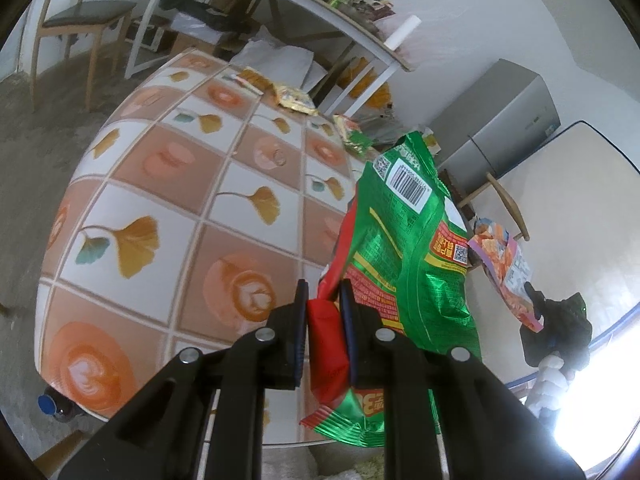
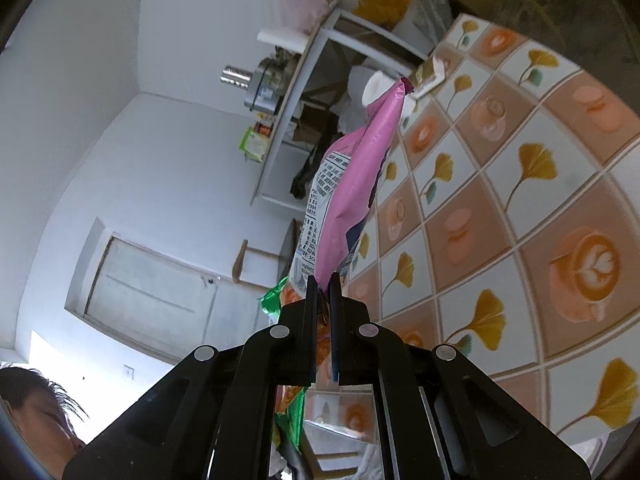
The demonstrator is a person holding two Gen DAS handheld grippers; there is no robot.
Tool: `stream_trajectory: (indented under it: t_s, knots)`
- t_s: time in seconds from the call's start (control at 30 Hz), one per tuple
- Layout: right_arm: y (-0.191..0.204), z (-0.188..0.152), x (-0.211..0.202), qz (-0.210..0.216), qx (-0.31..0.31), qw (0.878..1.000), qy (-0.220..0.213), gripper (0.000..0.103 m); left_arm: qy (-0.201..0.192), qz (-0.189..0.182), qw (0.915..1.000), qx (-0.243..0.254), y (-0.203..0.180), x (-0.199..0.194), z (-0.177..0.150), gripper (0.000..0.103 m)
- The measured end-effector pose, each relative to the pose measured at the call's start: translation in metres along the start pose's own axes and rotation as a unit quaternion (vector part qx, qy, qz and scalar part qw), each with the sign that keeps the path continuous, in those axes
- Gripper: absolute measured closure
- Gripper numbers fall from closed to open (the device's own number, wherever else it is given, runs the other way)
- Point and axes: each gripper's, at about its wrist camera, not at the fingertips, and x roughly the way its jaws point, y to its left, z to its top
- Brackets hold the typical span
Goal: Collect trash
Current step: 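Carry the pink and green bags over the wastebasket and open both tools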
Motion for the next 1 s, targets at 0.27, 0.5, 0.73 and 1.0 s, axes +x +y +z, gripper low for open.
stream_trajectory:
  t_s: [0.27,0.5,0.73,1.0]
  knots:
    - [-0.008,0.007,-0.057,0.007,0.002,0.998,-0.068,0.099,0.004,-0.044,0.9980,0.046,-0.055,0.014,0.014,0.089]
    - [-0.025,-0.001,-0.148,-0.011,0.014,0.986,-0.163,0.099,0.044,-0.108,0.9874,0.106,-0.136,0.059,0.021,0.088]
    - [-0.053,-0.021,-0.269,-0.082,0.037,0.954,-0.285,0.099,0.102,-0.175,0.9668,0.156,-0.234,0.116,0.006,0.088]
    - [-0.116,-0.045,-0.357,-0.153,0.100,0.912,-0.366,0.099,0.168,-0.201,0.9421,0.209,-0.331,0.176,-0.035,0.088]
